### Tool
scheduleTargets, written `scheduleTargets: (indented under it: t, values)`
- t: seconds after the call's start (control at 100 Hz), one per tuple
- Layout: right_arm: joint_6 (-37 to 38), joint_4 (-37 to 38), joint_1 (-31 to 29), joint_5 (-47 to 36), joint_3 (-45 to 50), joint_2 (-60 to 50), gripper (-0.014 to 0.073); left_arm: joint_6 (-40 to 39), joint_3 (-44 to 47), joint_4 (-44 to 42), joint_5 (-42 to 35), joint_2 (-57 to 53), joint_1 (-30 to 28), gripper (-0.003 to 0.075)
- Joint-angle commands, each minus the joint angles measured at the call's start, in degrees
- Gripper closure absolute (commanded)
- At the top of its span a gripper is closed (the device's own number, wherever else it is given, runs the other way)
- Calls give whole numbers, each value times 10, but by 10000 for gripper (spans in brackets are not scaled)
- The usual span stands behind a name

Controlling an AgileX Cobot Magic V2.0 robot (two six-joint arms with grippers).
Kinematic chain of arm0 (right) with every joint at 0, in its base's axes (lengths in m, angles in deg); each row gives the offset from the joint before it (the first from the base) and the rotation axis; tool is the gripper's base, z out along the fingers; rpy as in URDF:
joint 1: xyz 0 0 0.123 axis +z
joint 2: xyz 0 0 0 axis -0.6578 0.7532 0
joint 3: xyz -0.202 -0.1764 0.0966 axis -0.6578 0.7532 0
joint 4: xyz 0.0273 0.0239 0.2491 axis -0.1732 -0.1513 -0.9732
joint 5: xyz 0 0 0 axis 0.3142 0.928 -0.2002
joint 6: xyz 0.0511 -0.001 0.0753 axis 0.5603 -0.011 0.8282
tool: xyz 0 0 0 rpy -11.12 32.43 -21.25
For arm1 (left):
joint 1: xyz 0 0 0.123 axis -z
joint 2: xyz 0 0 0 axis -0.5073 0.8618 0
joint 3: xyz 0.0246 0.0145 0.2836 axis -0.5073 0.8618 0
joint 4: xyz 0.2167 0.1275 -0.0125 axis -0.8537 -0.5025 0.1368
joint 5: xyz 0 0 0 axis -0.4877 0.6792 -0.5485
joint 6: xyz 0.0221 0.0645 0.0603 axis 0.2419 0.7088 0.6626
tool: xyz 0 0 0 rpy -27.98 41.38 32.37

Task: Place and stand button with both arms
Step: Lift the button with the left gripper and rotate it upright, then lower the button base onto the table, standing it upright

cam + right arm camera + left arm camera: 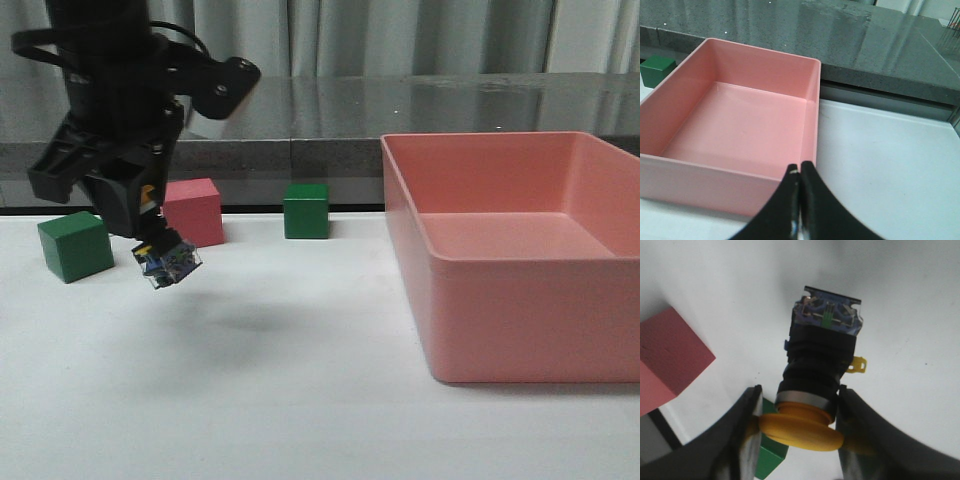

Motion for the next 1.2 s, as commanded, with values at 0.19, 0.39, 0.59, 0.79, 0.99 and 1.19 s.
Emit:
scheduleTargets:
  t: [0.19, 0.39, 0.59, 0.79, 0.99, 1.19]
  values:
    - [-1, 6, -4, -43, -14, 4, 655, -132, -17, -135, 30, 6, 71, 740]
    - [-1, 6, -4, -43, -14, 4, 655, -136, -17, -134, 52, 25, 75, 740]
    - [-1, 6, -4, -43, -14, 4, 655, -148, -17, -133, 68, 43, 75, 740]
    - [-1, 6, -4, -43, -14, 4, 655, -162, -17, -132, 84, 49, 75, 739]
    - [-1, 6, -4, -43, -14, 4, 655, -175, -22, -107, 84, 49, 75, 728]
    - [-1, 6, -4, -43, -14, 4, 655, -177, -44, -56, 84, 49, 75, 531]
